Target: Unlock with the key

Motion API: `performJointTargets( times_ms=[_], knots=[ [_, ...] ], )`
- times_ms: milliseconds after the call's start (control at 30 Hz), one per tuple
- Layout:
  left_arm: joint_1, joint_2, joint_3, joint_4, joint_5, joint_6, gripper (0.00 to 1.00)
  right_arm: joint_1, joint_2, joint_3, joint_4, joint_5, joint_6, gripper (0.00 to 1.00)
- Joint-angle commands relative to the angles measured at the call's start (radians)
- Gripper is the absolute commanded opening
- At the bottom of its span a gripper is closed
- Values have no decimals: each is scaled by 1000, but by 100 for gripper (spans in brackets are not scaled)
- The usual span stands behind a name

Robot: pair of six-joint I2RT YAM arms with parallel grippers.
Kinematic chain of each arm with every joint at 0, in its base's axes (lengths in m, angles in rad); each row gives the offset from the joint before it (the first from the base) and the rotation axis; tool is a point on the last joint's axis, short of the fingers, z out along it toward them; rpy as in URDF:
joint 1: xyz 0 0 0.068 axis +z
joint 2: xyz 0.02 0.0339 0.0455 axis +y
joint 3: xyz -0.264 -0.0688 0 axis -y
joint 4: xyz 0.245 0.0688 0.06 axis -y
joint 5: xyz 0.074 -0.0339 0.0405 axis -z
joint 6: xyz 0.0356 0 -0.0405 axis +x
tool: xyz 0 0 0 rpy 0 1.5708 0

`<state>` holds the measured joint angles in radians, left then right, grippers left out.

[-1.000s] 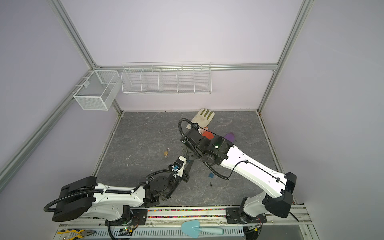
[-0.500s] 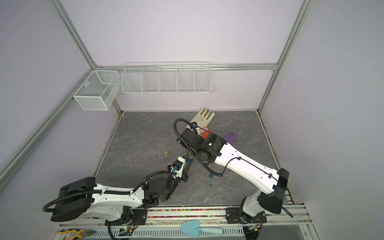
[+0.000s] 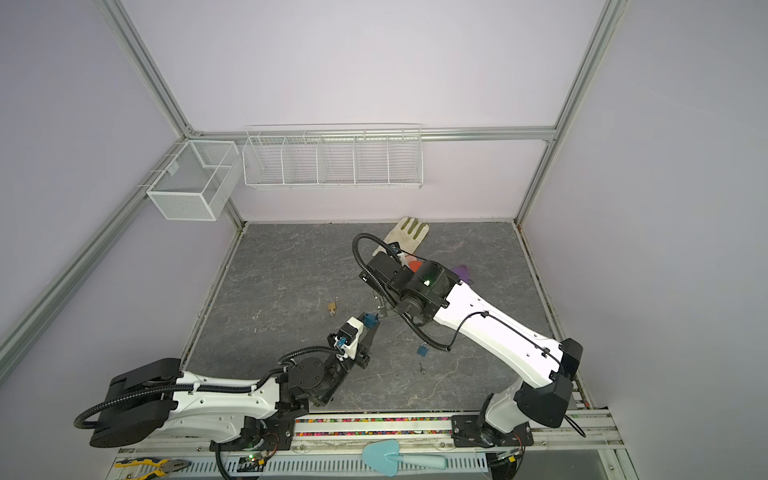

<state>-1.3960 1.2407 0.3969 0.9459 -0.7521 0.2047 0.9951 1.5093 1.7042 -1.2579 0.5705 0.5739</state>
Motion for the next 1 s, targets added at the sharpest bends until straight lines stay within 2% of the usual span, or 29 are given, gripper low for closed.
performJointTargets(
  times_ms=[0,100,267,367,533,600,733,867,967],
  knots=[
    [-2,-34,-13,71,29,24,0,-7,-4,16,-33,-57,-64,99],
    [-1,-40,-14,67,30,26,0,-9,-36,7,-7,-97,-108,99],
    [-2,-64,-21,31,62,17,0,-15,-83,27,12,-67,-148,98],
    [-2,-69,-21,26,89,17,0,-17,-70,38,34,-137,-200,98],
    [-2,-71,-2,-11,102,18,0,-18,-13,64,37,-188,-231,98],
    [-2,-70,-2,-13,91,16,0,-17,4,69,23,-197,-232,98],
    [-3,-76,-14,7,73,7,0,-19,-5,42,11,-146,-230,97],
    [-2,-83,-21,20,74,9,0,-32,-28,4,25,-182,-235,97],
    [-2,-80,-20,26,23,0,0,-36,-48,-18,26,-185,-233,97]
  ],
)
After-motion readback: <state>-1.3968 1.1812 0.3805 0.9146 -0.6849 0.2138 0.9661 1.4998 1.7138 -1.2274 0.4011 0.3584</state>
